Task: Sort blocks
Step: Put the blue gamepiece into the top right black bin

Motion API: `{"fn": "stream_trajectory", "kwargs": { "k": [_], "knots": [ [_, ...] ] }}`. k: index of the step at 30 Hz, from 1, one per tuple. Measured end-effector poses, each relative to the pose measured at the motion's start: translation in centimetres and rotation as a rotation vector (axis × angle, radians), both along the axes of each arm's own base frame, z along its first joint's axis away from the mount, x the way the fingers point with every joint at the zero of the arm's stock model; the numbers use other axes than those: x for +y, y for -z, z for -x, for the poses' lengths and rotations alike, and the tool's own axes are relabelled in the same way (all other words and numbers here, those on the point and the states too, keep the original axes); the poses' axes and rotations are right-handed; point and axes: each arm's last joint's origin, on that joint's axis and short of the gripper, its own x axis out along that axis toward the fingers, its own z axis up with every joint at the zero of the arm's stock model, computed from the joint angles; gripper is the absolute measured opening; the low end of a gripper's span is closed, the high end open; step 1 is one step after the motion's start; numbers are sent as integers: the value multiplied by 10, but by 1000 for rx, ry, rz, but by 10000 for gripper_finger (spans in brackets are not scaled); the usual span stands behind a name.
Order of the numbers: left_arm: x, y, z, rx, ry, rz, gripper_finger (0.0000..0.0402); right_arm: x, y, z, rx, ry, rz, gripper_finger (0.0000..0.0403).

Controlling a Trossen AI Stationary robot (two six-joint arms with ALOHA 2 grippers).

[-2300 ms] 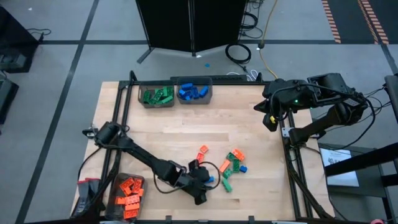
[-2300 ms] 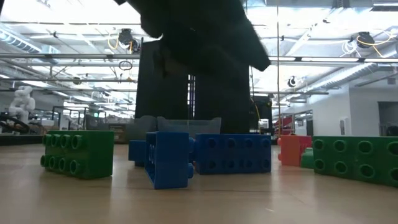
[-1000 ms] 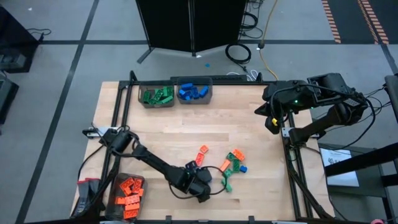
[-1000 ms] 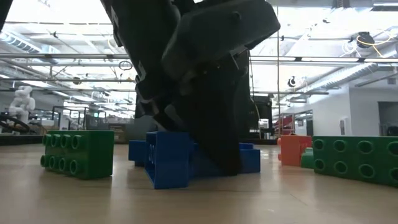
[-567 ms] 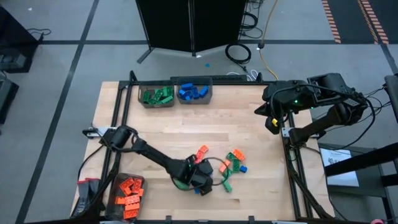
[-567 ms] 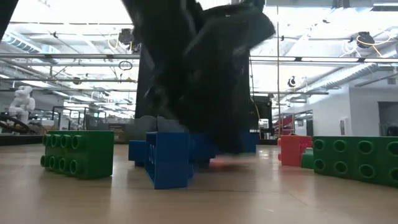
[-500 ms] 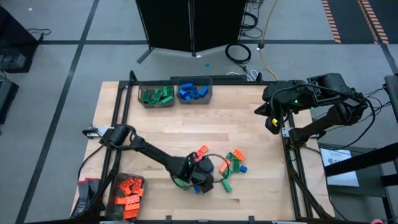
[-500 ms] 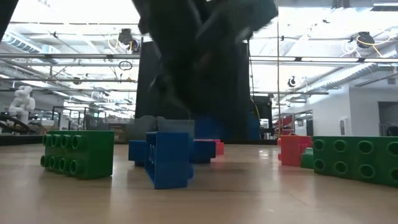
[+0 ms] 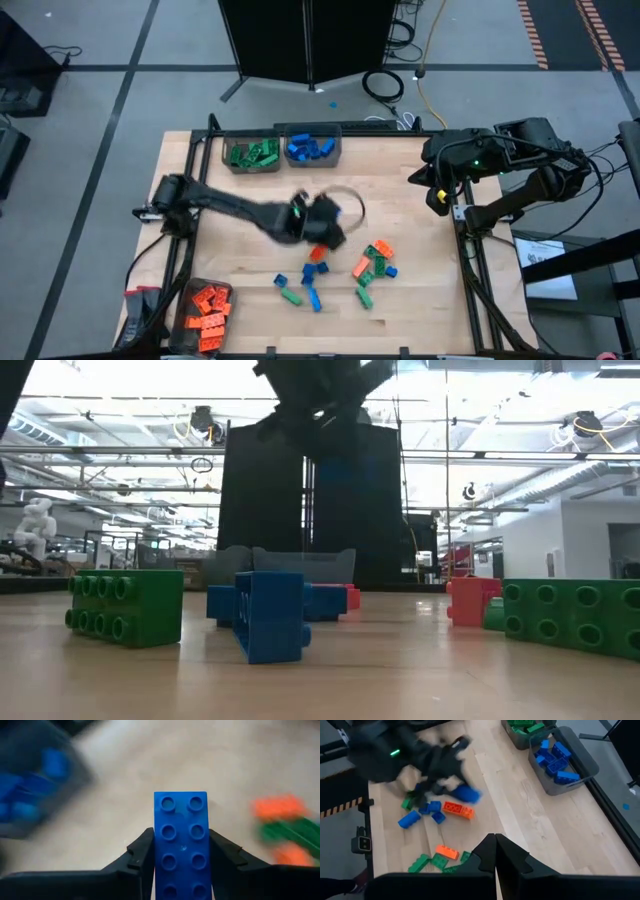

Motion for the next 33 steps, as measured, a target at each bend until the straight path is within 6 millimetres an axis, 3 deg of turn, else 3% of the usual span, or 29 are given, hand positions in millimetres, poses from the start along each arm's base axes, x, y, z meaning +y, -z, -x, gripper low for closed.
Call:
{"fn": "stream_trajectory", "kwargs": {
  "k": [8, 18, 25, 33],
  "knots": [
    [109, -22, 8, 33, -183, -94, 125, 0, -2, -2, -24, 7, -9, 0],
    [225, -15, 30, 132, -226, -46, 126, 0, -2, -2, -29, 28, -28, 0],
    [273, 11, 33, 120, -95, 76, 127, -1, -3, -3, -51, 49, -9, 0],
    [285, 46, 27, 179, -29, 161, 138, -1, -3, -3, -58, 67, 9, 0]
  ]
}}
